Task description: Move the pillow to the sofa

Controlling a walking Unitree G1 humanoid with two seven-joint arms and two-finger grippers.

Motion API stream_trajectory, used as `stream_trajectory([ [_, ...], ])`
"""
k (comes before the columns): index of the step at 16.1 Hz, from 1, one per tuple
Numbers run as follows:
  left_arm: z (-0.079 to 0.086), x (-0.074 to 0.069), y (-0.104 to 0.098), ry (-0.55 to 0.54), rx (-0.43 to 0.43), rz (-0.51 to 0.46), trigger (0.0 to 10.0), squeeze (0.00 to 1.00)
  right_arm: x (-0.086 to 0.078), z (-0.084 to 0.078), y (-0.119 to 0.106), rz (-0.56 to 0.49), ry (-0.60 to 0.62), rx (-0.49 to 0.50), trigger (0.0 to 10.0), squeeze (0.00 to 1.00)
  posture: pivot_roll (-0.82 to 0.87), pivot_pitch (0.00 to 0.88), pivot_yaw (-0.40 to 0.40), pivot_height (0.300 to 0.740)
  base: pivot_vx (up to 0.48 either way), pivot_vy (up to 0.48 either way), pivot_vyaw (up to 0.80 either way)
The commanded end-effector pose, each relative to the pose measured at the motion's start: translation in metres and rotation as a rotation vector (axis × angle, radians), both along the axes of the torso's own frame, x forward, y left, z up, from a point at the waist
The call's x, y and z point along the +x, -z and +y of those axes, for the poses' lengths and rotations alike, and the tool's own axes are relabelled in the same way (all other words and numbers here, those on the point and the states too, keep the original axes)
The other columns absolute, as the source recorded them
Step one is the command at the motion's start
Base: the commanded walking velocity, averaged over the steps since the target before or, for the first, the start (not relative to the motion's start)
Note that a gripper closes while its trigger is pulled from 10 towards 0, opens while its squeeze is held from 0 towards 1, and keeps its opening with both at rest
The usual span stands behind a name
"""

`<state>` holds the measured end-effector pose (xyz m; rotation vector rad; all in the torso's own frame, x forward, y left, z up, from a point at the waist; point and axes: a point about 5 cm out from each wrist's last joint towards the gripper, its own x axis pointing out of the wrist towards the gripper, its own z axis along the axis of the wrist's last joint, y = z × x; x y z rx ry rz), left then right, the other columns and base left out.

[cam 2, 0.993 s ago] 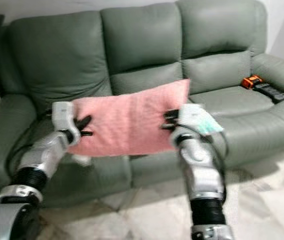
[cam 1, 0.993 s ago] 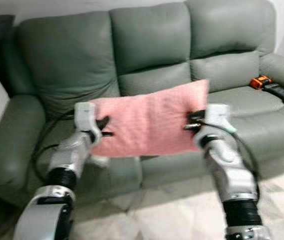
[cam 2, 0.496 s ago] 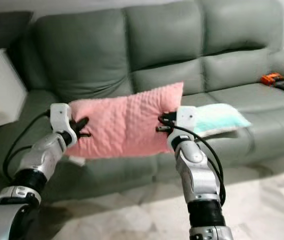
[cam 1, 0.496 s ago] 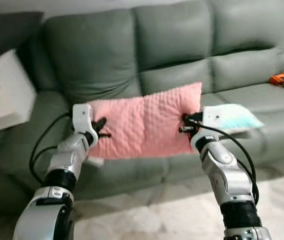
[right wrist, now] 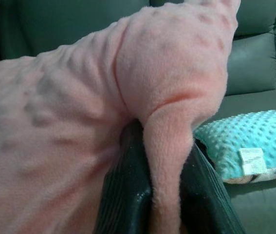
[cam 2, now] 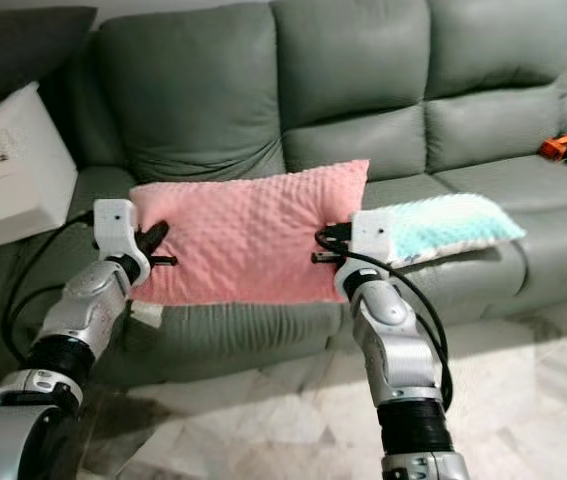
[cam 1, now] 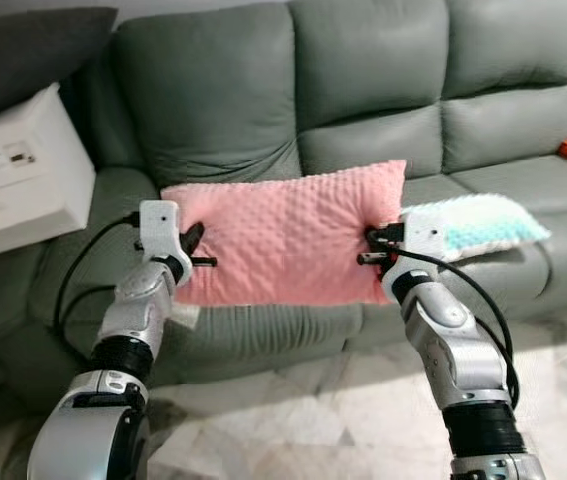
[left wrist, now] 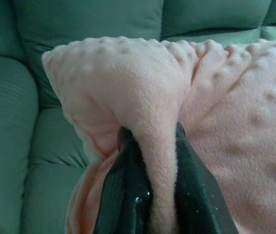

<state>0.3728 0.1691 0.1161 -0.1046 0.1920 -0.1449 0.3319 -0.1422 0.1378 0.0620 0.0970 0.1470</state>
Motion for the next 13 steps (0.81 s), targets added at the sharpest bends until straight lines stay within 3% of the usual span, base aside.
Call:
stream_trajectory([
  [1, 0.0031, 0.0035, -0.0065, -0.023, -0.008, -0.013, 10.0, 0.0, 0.0009, 0.0, -0.0126, -0.063, -0.007, -0.007, 10.0, 0.0, -0.12, 0.0, 0.083, 0.74, 0.0, 0.0, 0.0],
  [7, 0.0066, 0.0029, -0.0064, -0.035, -0.049, -0.027, 10.0, 0.0, 0.0005, 0.0034, -0.0156, -0.084, -0.038, -0.004, 10.0, 0.0, -0.12, 0.0, 0.082, 0.74, 0.0, 0.0, 0.53],
  [11, 0.0049, 0.0027, -0.0062, -0.02, -0.062, -0.028, 10.0, 0.0, 0.0001, 0.0009, -0.0141, -0.075, -0.017, -0.005, 10.0, 0.0, -0.12, 0.0, 0.085, 0.74, 0.0, 0.0, 0.0],
  [13, 0.0051, 0.0021, -0.0068, -0.016, -0.082, -0.039, 10.0, 0.0, 0.0, 0.0002, -0.0138, -0.075, -0.018, -0.004, 10.0, 0.0, -0.12, 0.0, 0.085, 0.74, 0.454, 0.0, 0.0],
])
